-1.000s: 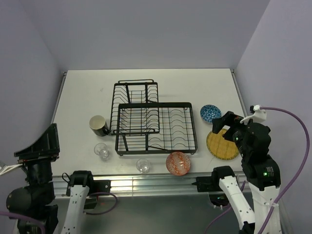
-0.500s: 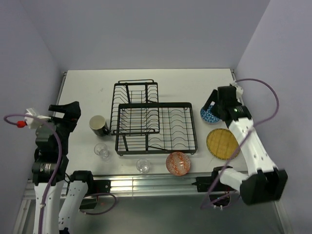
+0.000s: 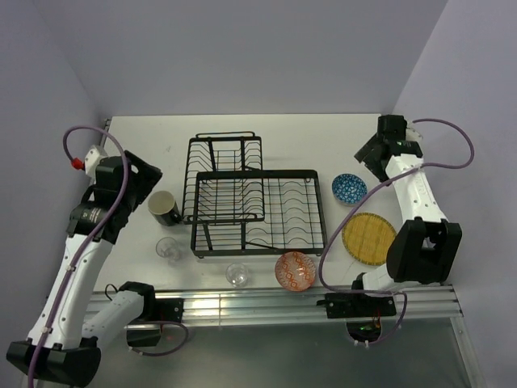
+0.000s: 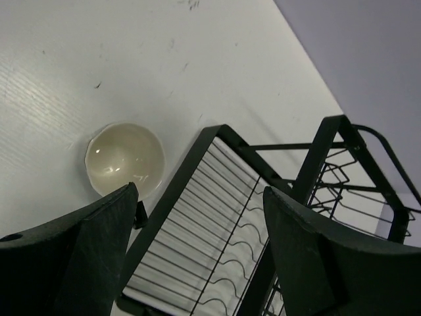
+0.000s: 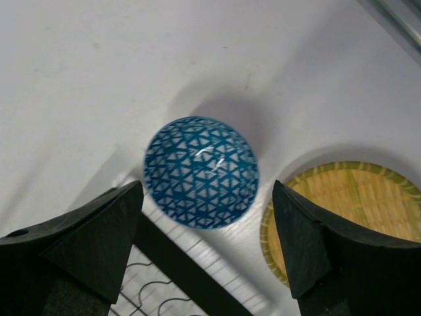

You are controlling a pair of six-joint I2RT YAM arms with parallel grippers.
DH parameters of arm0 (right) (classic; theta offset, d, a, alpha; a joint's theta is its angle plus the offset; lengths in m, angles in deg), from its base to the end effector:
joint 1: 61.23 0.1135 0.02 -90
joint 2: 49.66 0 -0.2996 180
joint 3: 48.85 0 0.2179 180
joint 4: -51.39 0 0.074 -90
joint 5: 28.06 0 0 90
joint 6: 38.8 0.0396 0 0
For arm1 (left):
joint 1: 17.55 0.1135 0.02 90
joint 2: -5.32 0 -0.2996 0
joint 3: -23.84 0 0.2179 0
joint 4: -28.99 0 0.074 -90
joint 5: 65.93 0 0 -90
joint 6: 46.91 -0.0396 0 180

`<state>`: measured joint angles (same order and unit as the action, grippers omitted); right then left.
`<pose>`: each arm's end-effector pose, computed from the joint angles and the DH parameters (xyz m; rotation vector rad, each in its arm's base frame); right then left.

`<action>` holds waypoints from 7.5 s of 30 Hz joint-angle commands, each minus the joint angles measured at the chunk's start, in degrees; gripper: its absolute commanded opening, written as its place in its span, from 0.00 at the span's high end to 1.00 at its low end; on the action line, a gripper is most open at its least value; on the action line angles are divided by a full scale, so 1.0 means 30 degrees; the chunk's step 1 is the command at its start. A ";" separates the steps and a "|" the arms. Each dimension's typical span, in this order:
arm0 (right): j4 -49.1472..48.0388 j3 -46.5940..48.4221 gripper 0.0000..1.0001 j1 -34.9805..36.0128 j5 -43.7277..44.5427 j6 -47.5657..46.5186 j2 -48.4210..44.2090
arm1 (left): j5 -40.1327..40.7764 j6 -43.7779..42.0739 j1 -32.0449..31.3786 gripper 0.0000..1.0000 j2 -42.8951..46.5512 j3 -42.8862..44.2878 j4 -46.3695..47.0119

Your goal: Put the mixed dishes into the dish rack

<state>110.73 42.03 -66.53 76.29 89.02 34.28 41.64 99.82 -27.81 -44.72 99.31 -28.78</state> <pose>0.2712 -0.0350 0.3487 0.9958 2.2351 -0.0624 0.1190 -0.0094 0.3769 -1.0023 1.8773 -0.3708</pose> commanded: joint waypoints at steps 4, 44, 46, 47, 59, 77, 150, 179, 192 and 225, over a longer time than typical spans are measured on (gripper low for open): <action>0.0902 -0.1406 0.15 -0.1600 -0.0268 -0.1238 0.0466 | 0.2222 -0.1765 -0.2318 0.17 -0.0896 0.5419 -0.2768; 0.1216 0.2949 1.00 0.2432 -0.2550 -0.5604 -0.2519 | -1.1532 -0.7720 -0.7917 0.33 -0.7400 1.1961 0.3846; 0.2330 0.4033 1.00 0.4797 -0.2791 -0.5986 -0.2668 | -1.2765 -0.7310 -0.7917 0.35 -0.7983 1.2046 0.4112; 0.3003 0.4214 1.00 0.5713 -0.2443 -0.6045 -0.2987 | -1.2971 -0.7134 -0.7946 0.37 -0.8364 1.2627 0.3822; 0.6436 0.8020 1.00 1.2018 -0.1149 -0.5546 -0.3256 | -1.1686 -0.6868 -0.8385 0.51 -1.0653 1.4506 -0.0278; 0.7551 1.2623 1.00 1.4628 -0.1325 -0.5636 -0.0471 | -1.1655 -0.7484 -0.9880 0.50 -1.2118 1.5856 -0.0634; -1.3274 0.2488 0.32 1.5301 -0.0800 2.6939 -0.5130 | 0.0268 -2.7169 -1.3628 1.00 -0.7929 0.5104 2.2041; -1.4126 0.3717 1.00 1.5273 0.0696 2.2230 -0.4250 | 0.1703 -2.8696 -1.4421 0.01 -0.6114 0.2379 2.3682; -1.6060 -0.2310 1.00 1.1057 -0.1440 1.5259 -0.9341 | 0.5043 -2.4424 -1.3103 0.01 -0.3565 0.7819 1.9848; -2.9069 -1.0990 1.00 0.9002 -0.4901 1.3552 -0.0385 | 0.6714 -1.8704 -1.3103 0.01 -0.0517 0.9616 1.2638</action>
<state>34.38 7.71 -40.85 61.38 129.72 32.46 60.61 43.76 -66.87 -47.30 128.01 10.48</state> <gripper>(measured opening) 0.195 0.987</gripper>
